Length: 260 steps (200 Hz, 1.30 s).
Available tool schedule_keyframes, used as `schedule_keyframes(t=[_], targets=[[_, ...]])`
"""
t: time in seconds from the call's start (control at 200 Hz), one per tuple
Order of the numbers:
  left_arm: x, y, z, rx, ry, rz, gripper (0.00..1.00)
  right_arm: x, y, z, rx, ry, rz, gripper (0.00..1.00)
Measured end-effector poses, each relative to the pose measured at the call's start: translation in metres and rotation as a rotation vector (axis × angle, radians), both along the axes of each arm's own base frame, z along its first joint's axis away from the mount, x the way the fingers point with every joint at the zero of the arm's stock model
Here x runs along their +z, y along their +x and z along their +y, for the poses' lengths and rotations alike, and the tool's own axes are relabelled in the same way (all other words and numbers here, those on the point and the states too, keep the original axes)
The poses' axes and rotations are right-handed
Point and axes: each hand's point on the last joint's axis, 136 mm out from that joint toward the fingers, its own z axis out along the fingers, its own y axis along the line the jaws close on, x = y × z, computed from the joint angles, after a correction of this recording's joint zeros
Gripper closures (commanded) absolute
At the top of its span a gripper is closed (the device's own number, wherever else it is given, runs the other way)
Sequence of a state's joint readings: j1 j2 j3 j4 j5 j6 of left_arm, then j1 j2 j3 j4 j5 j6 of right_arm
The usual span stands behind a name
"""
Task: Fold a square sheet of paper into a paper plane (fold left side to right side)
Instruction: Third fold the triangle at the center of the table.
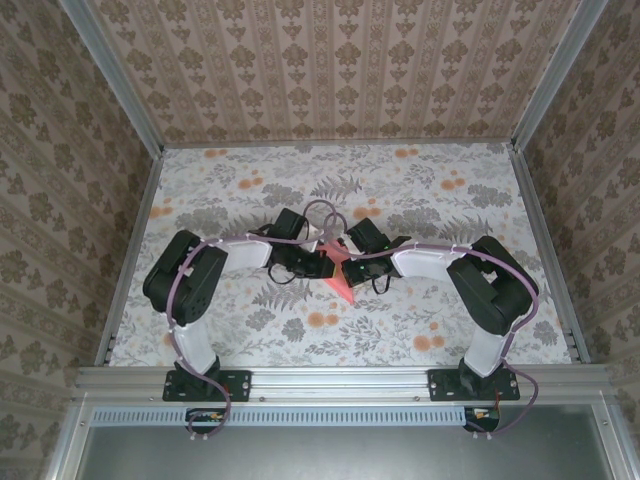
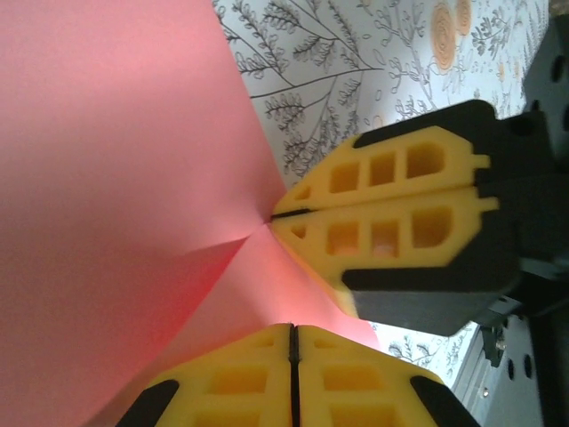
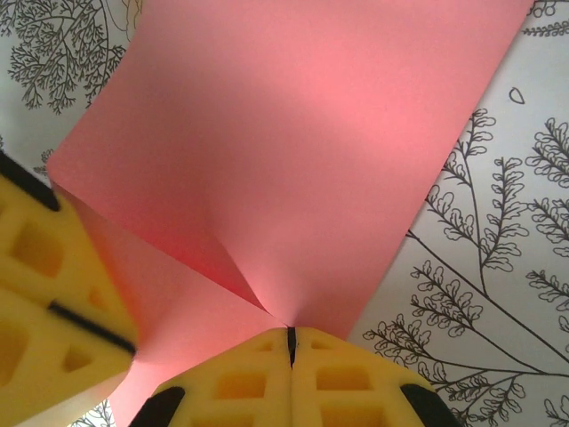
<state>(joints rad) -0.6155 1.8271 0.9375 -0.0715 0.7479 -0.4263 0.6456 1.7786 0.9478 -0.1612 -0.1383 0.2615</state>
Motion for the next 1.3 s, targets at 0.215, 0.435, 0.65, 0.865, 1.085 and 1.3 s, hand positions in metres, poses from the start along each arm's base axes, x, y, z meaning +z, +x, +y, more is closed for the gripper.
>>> schedule_keyframes(t=[0.215, 0.435, 0.65, 0.865, 1.085, 1.3], targets=[[-0.008, 0.002, 0.001, 0.009, 0.02, 0.001, 0.91, 0.0, 0.0, 0.0, 0.0, 0.0, 0.0, 1.0], [-0.02, 0.003, 0.005, 0.02, 0.054, 0.012, 0.92, 0.0, 0.0, 0.0, 0.0, 0.0, 0.001, 1.0], [-0.022, 0.003, 0.005, 0.023, 0.059, 0.011, 0.92, 0.001, 0.0, 0.0, -0.001, -0.001, 0.002, 1.0], [-0.023, 0.003, 0.006, 0.022, 0.062, 0.014, 0.92, 0.002, 0.003, -0.005, -0.034, -0.003, 0.032, 0.8], [-0.023, 0.003, 0.005, 0.022, 0.062, 0.014, 0.92, 0.02, 0.005, -0.021, -0.089, 0.002, 0.042, 0.74], [-0.023, 0.003, 0.006, 0.021, 0.064, 0.012, 0.92, 0.051, -0.013, -0.018, -0.141, 0.115, 0.084, 0.91]])
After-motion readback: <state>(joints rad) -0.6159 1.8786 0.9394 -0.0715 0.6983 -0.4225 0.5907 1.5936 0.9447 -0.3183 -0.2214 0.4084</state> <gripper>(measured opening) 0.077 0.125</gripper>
